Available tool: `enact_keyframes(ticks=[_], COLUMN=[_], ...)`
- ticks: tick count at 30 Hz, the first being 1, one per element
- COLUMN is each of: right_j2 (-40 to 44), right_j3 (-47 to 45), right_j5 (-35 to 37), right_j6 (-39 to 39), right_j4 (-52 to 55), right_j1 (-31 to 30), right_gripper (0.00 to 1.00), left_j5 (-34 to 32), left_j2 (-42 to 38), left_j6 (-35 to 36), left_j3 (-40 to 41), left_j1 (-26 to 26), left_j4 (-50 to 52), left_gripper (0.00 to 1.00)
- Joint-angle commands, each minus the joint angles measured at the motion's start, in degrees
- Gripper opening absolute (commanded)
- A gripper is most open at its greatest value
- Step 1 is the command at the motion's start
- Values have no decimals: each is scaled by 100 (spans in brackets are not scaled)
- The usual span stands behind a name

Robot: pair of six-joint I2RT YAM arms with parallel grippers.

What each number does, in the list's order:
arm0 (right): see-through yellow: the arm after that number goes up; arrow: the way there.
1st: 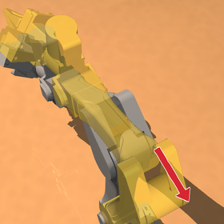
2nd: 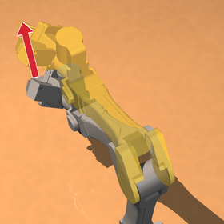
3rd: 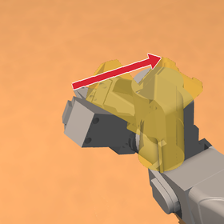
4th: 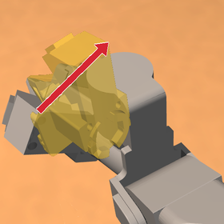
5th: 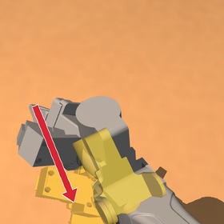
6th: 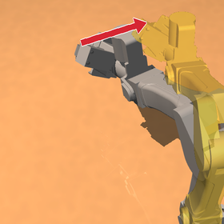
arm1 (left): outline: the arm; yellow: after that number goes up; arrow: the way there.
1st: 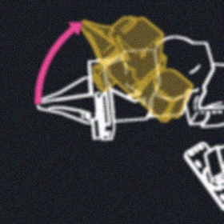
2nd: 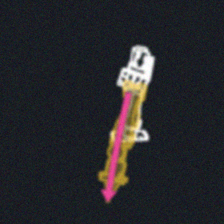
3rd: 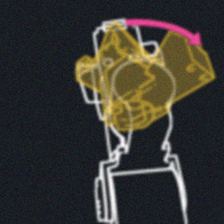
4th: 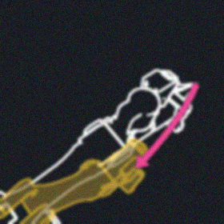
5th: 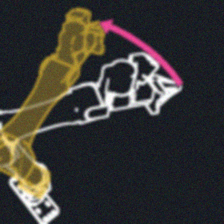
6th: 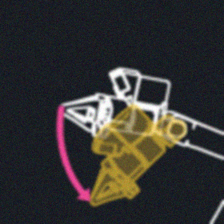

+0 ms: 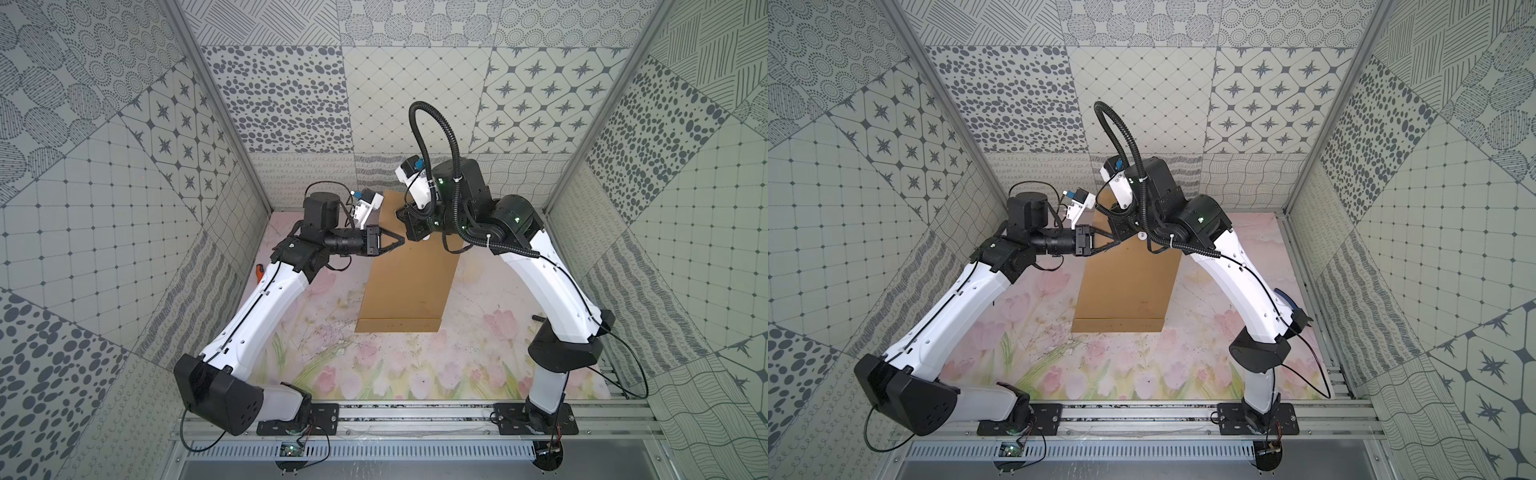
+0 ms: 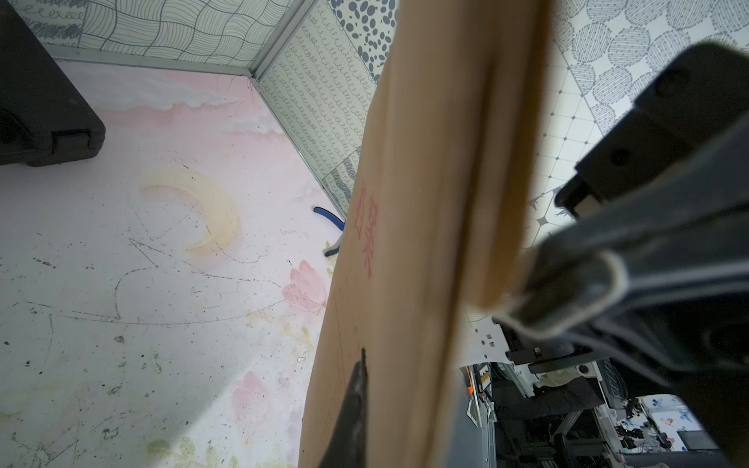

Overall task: Close the mouth of the file bag
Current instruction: Close the file bag.

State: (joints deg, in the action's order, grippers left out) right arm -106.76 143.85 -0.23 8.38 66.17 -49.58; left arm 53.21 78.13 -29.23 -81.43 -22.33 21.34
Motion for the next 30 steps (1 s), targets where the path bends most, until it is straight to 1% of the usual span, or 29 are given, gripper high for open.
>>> enact_keyframes(ticks=[1,6,16,20,25,30], right_j2=[286,732,1446,1733,2105,2464], right_j3=[-253,-1302,-2713,-3195,-3682,-4154], right_j5=[-350,-697,-951,-883,-768,-815], right_j6=[60,266,541,577,573,699], right_j4=[-261,-798,-1360,-1433,-1423,-1590], right_j1=[-154,-232,-227,-219,-62,226], right_gripper=[0,0,0,0,0,0], left_j5=[-83,-105,-136,-179,-214,-225], left_j2=[4,50,141,157,208,166], left_j6=[-579,-740,-578,-591,-463,-472], left_j3=[21,-137,-714,-824,-1058,-1073], left_j1=[186,330,555,591,615,633], left_j4=[-838,-975,-622,-599,-382,-396], left_gripper=[0,0,0,0,0,0])
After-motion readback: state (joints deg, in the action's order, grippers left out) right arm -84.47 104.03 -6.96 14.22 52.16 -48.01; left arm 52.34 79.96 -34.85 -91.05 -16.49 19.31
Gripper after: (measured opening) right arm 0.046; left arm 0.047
